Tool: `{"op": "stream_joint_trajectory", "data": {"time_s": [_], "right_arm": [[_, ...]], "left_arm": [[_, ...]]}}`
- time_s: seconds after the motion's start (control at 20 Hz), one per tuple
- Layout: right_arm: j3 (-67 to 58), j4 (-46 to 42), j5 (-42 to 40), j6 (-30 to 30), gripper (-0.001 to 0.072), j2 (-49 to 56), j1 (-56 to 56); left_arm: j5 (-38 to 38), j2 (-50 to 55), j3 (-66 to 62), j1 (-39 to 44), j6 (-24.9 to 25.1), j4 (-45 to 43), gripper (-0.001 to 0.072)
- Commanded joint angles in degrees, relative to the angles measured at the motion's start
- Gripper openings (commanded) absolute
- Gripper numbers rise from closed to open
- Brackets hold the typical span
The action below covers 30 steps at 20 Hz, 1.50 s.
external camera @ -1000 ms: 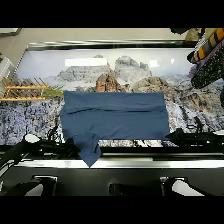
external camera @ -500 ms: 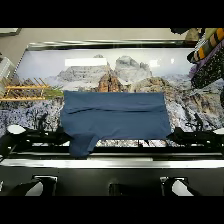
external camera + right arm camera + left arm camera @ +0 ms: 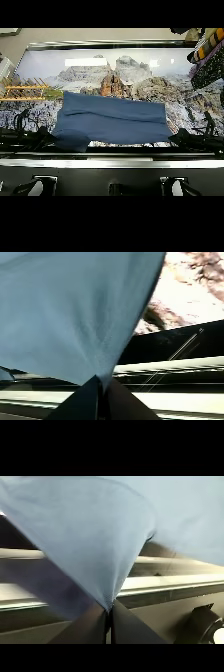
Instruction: Fold the clothes and pants, and hang the long-sleeved shirts on hangers.
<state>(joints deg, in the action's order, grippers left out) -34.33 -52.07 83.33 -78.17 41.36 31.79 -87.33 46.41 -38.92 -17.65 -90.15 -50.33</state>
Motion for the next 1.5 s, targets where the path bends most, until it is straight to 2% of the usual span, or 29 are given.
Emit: {"op": "stream_joint_trajectory", "data": {"time_s": [0.0, 0.15, 0.35, 0.55, 0.8, 1.2, 1.25, 1.3, 1.35, 1.4, 1.45], "right_arm": [[-0.1, -0.7, -4.5, -2.7, 0.0026, -2.5, -4.7], [-1.9, -0.4, -15.1, -2.0, 0.0026, 4.6, -10.1], [-10.7, -1.4, -22.2, -1.2, 0.0026, 19.7, -16.3], [-18.4, -2.2, -25.2, -2.7, 0.0026, 28.4, -16.3], [-21.9, -3.4, -27.7, -2.6, 0.0026, 32.2, -16.3], [-22.0, -2.7, -31.6, -1.5, 0.0029, 38.9, -16.3], [-22.0, -2.6, -31.7, -1.6, 0.0042, 39.8, -16.3], [-22.0, -2.3, -31.7, -1.9, 0.0131, 40.2, -16.3], [-22.4, -2.2, -31.3, -2.7, 0.0240, 40.2, -16.3], [-24.2, -2.5, -29.2, -2.9, 0.0279, 40.2, -15.7], [-26.4, -2.6, -26.7, -3.1, 0.0311, 40.2, -14.5]], "left_arm": [[0.3, 1.8, -4.1, -0.3, 0.0, -0.7, 0.0011], [2.3, 11.1, -11.2, 1.1, 0.7, -0.7, 0.0011], [2.4, 27.8, -23.7, 5.3, 4.7, -0.7, 0.0011], [3.6, 41.2, -37.8, 7.6, 5.3, -0.8, 0.0011], [4.0, 52.7, -52.6, 9.3, 4.5, -0.9, 0.0011], [5.2, 64.1, -61.9, 13.2, 3.1, -1.2, 0.0012], [5.8, 64.6, -61.9, 13.6, 3.1, -1.2, 0.0015], [7.0, 64.8, -61.9, 13.9, 3.1, -1.2, 0.0062], [8.3, 64.6, -62.1, 13.9, 3.1, -1.3, 0.0150], [8.5, 64.6, -63.2, 13.7, 3.1, -1.5, 0.0197], [7.8, 64.4, -65.1, 13.3, 1.9, -2.5, 0.0203]]}}
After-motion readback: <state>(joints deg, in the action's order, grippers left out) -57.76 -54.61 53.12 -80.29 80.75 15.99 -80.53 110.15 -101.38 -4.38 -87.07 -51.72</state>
